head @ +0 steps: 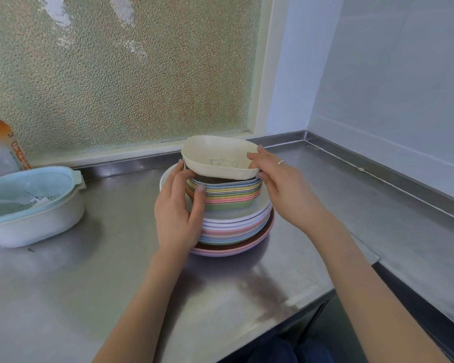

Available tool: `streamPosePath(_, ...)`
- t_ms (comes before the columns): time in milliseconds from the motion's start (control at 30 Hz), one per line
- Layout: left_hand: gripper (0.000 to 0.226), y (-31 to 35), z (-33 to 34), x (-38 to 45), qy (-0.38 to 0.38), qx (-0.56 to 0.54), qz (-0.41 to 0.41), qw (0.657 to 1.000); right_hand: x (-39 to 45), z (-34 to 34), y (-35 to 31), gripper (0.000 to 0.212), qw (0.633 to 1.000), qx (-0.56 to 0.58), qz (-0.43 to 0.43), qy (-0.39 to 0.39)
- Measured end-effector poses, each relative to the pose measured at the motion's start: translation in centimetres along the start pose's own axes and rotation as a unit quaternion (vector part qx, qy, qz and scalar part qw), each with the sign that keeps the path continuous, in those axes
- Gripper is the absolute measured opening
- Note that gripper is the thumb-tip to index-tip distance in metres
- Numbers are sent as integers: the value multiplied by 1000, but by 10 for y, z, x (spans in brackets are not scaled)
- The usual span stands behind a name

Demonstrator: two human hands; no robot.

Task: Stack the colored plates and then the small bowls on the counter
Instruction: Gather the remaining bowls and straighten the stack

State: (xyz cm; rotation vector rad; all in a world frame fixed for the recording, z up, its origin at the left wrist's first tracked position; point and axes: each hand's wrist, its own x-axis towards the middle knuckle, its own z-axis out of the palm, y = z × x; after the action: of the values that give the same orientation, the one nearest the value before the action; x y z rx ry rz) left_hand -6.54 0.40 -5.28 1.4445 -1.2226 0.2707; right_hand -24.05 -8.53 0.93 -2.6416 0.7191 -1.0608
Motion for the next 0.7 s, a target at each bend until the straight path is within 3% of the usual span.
streamPosePath(100, 32, 0, 1, -2, 14, -13, 5, 1000, 6, -3, 2, 20, 999, -11, -20, -25)
streamPosePath(233, 32, 5, -3, 2, 66, -128, -62, 988, 11, -4, 9, 21, 999, -15, -23, -28)
streamPosePath(300, 43, 7, -5, 4, 47, -102, -42, 993, 13, 0, 11, 22, 1000, -11, -1, -18)
streamPosePath(400, 49, 11, -1, 5, -29, -18, -3, 999, 15, 7, 12, 28, 998, 26, 47, -15)
streamPosePath(467, 44, 12, 1, 3, -45, 8, 2, 999, 15, 8, 11, 35, 988, 110, 106, -2)
streamPosePath(533, 39, 13, 1, 4, -33, -6, -15, 999, 19, 7, 10, 38, 954, 239, 178, 25)
streamPosePath(600, 33, 13, -1, 6, -13, -34, -33, 999, 29, 7, 14, 26, 917, 322, 228, 65)
streamPosePath(667, 36, 13, -1, 9, -6, -68, -55, 996, 44, 9, 16, 20, 910, 314, 259, 74)
streamPosePath(700, 42, 12, -1, 11, -8, -87, -68, 994, 51, 10, 15, 27, 915, 297, 266, 55)
